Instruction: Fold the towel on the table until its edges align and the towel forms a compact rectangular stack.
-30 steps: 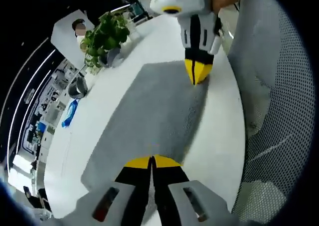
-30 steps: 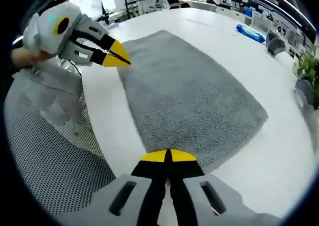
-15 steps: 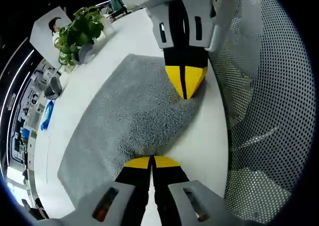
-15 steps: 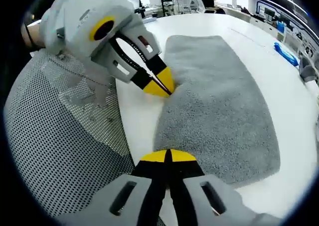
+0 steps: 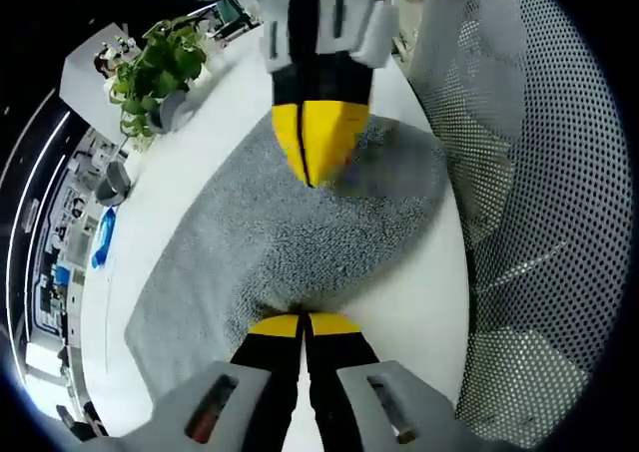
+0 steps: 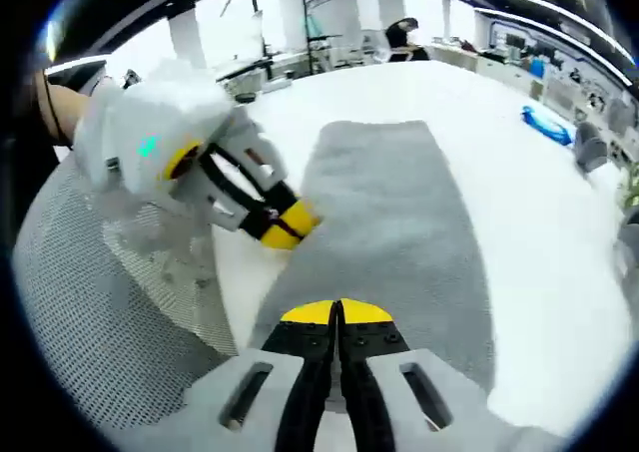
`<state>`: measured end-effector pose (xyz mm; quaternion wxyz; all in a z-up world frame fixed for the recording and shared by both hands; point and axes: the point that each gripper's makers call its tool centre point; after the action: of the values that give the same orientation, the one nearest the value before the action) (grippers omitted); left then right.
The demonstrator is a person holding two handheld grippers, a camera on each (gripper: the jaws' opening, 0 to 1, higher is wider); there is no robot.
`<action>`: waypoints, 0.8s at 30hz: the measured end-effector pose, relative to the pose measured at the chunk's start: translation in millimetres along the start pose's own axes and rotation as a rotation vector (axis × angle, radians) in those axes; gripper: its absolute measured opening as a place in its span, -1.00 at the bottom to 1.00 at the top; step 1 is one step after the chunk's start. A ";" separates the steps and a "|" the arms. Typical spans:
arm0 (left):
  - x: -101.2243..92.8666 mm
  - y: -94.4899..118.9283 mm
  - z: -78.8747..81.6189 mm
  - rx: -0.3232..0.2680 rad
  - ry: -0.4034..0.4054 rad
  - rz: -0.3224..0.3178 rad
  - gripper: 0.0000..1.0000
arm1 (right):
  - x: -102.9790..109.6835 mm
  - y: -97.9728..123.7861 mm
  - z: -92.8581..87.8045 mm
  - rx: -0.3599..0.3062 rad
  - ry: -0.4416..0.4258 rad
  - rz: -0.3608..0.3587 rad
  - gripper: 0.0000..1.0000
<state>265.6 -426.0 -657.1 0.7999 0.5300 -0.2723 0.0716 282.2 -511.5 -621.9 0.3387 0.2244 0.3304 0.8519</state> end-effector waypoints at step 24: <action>21.2 6.3 -56.6 0.232 0.096 0.069 -0.98 | 52.8 -7.8 -59.4 0.266 -0.028 0.187 -1.00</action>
<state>301.3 -376.9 -657.6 0.7425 0.6050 -0.2418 0.1554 214.2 -493.3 -659.5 0.2299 0.3088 0.4131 0.8253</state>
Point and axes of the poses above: the point that each gripper's makers call its tool centre point, and the gripper's own axes: y roughly backward along the fingers, x roughly to its left, z roughly out of its top, and after that the axes turned 15 degrees about -y, right-handed
